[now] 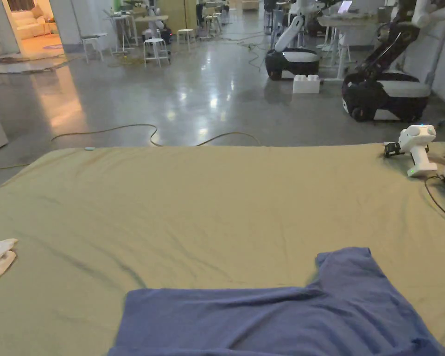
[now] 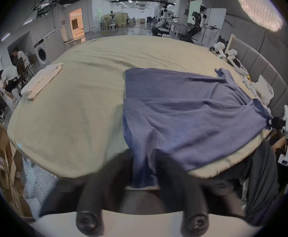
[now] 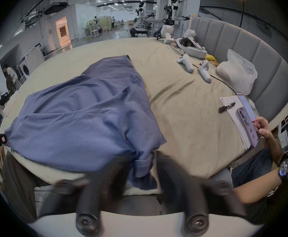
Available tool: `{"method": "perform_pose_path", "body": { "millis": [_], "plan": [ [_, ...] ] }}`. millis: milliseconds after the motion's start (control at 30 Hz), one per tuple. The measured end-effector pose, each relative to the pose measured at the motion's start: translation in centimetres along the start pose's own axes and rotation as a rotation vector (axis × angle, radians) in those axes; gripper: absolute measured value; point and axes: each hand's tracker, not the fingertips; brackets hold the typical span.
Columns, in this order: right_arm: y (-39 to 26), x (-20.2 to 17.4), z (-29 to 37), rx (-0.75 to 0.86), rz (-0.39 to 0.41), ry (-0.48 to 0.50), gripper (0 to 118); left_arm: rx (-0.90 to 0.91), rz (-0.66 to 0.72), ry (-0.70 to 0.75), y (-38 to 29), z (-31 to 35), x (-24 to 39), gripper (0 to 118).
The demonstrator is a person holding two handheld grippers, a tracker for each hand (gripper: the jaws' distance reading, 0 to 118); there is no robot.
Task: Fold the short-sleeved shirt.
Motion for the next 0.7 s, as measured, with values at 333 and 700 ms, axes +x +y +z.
{"method": "perform_pose_path", "body": {
  "millis": [333,700],
  "plan": [
    [3.8,-0.5,11.4,0.463,-0.042,0.099,66,0.625,-0.037,0.046,4.1,14.2,3.2,77],
    [4.1,-5.9,20.9,0.762,-0.001,0.214,0,0.867,-0.098,0.113,4.0,24.3,9.3,6]
  ]
}}
